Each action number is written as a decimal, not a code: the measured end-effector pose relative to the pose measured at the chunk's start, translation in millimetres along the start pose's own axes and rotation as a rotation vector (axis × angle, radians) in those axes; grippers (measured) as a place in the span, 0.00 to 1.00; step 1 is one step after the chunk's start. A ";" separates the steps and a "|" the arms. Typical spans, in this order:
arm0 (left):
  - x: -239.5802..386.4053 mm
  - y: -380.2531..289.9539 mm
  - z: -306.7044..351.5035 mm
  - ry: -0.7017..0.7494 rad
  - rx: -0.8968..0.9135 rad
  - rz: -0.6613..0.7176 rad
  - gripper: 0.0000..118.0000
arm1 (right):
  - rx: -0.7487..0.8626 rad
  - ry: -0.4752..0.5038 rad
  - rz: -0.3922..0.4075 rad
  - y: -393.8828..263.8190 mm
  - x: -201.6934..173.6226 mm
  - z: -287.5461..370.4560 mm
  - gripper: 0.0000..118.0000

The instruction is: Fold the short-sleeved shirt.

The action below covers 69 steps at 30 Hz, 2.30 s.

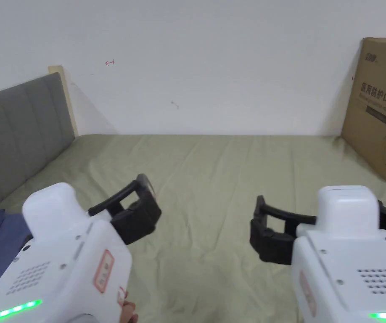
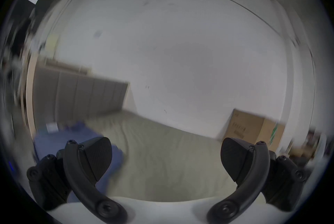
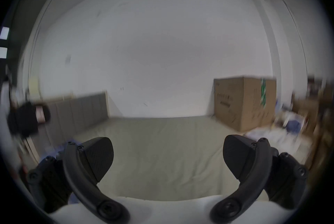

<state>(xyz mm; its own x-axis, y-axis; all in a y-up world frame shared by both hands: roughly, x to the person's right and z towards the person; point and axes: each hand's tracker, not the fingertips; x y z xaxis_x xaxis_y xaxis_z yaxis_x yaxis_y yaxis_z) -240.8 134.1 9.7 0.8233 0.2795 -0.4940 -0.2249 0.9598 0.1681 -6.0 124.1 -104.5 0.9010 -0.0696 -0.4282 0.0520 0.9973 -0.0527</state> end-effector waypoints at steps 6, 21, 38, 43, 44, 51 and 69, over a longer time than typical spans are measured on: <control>34.3 -17.5 2.7 -0.012 -0.022 -0.404 1.00 | -0.037 -0.043 -0.164 -19.4 23.3 -7.6 1.00; 23.9 -17.0 -2.1 -0.050 -0.079 -0.276 0.91 | 0.041 -0.091 0.058 -11.5 6.7 0.4 0.69; 18.5 -20.6 -7.0 -0.038 -0.088 -0.238 0.00 | -0.012 -0.068 0.059 -12.6 8.0 -7.0 0.00; 7.9 -15.2 -8.1 -0.017 -0.102 -0.235 0.00 | -0.022 0.008 0.077 -8.1 -8.1 -16.5 0.00; 2.0 -12.2 -7.1 0.002 -0.098 -0.227 0.00 | -0.016 0.043 0.074 -6.7 -15.6 -20.3 0.00; -67.2 19.1 15.7 0.270 -0.050 -0.201 0.00 | -0.032 0.324 0.098 -2.4 -96.6 -44.3 0.00; -220.1 -53.5 -54.8 0.444 -0.455 -0.071 0.00 | -0.264 0.563 0.170 -65.0 -201.5 -80.4 0.00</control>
<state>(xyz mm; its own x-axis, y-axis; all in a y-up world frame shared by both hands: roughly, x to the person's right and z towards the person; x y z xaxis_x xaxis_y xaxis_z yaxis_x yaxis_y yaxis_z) -438.5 22.7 62.7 0.5715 0.1062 -0.8137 -0.4570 0.8648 -0.2081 -225.6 71.3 -87.3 0.5201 0.0145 -0.8540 -0.2435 0.9609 -0.1319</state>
